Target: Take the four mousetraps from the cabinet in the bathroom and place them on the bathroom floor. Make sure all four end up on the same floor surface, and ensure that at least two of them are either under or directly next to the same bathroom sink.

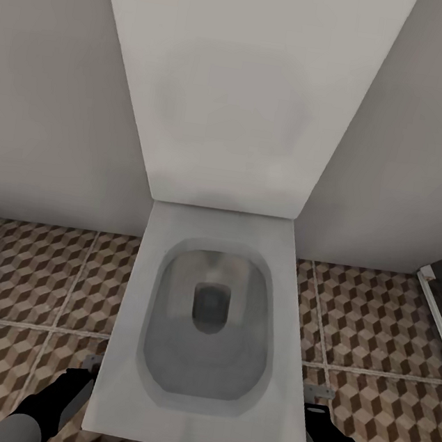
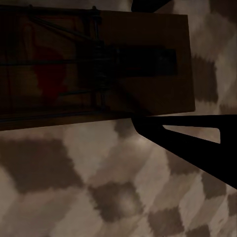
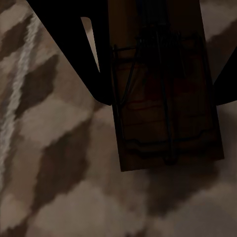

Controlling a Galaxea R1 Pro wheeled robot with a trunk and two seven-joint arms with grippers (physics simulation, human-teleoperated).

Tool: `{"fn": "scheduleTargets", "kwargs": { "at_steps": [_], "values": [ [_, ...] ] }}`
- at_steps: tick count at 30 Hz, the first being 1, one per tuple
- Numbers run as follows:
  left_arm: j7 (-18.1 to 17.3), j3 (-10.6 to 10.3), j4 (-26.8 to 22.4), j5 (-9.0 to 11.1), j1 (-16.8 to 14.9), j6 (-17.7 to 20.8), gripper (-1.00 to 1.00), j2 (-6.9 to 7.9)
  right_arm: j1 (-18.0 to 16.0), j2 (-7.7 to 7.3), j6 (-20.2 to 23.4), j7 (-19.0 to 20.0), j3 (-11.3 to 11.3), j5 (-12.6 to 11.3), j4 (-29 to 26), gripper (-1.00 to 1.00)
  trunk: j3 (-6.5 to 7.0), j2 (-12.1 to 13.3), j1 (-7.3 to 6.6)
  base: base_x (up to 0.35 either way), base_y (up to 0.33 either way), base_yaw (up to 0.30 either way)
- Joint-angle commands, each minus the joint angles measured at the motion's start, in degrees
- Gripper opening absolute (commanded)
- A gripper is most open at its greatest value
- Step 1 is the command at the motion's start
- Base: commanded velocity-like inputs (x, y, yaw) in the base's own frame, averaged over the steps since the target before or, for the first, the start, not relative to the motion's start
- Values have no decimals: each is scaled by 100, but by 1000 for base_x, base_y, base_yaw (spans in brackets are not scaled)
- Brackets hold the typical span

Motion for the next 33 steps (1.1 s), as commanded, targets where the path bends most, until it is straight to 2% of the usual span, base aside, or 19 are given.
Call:
{"fn": "scheduleTargets", "kwargs": {
  "at_steps": [1,27,33],
  "values": [
    [41,-30,-11,56,0,28,-100,5,2,-3,39,-26,44,-49,-10,-100,-3,-1,-1,0,0,0],
    [41,-29,-11,56,0,32,-100,-2,2,6,22,-24,44,-44,-10,-100,-3,-1,-1,0,0,0],
    [41,-29,-11,56,0,39,-100,-4,2,6,-196,-18,45,-54,-10,-100,-3,-1,-1,0,0,0]
  ]
}}
